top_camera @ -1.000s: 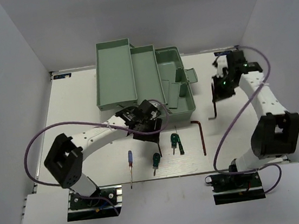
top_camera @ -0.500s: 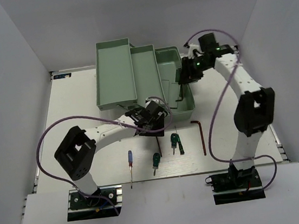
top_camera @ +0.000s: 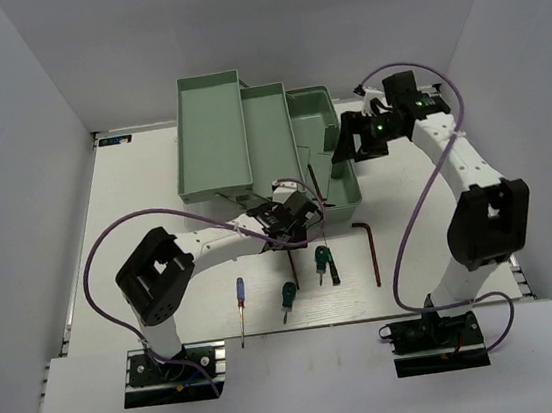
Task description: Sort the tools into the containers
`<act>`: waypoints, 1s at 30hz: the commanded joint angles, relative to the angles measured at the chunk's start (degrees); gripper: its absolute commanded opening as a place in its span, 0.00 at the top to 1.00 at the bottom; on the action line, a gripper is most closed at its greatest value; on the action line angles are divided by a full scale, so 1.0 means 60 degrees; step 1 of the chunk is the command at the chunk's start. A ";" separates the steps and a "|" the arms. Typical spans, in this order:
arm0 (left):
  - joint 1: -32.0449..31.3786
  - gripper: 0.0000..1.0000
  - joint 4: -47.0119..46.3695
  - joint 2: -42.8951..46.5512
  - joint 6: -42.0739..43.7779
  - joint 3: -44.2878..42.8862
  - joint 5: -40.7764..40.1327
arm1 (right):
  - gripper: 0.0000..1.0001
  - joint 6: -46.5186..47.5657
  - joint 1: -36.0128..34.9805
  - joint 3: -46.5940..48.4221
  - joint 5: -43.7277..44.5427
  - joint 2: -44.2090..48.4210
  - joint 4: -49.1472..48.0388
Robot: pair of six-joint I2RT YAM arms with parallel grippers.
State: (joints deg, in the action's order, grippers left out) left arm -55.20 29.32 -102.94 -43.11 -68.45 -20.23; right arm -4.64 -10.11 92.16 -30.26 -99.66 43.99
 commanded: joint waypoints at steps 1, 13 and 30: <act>-0.0409 0.43 0.0914 -0.0524 -0.0329 0.0288 0.0647 | 0.17 -0.0236 0.0336 -0.0974 -0.0142 0.0918 -0.0490; -0.1274 0.46 0.0709 0.0031 -0.1544 0.1314 0.0253 | 0.17 -0.0252 0.1069 -0.2322 -0.0640 0.1477 -0.0505; -0.2109 0.40 0.1046 0.0881 -0.2292 0.1592 -0.1624 | 0.17 -0.0119 0.1187 -0.2879 -0.0904 0.1844 -0.0665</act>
State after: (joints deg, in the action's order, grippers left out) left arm -67.92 34.70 -98.80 -55.51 -58.92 -28.16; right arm -5.63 -3.40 75.16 -34.17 -90.89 41.65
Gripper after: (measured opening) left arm 0.598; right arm 0.824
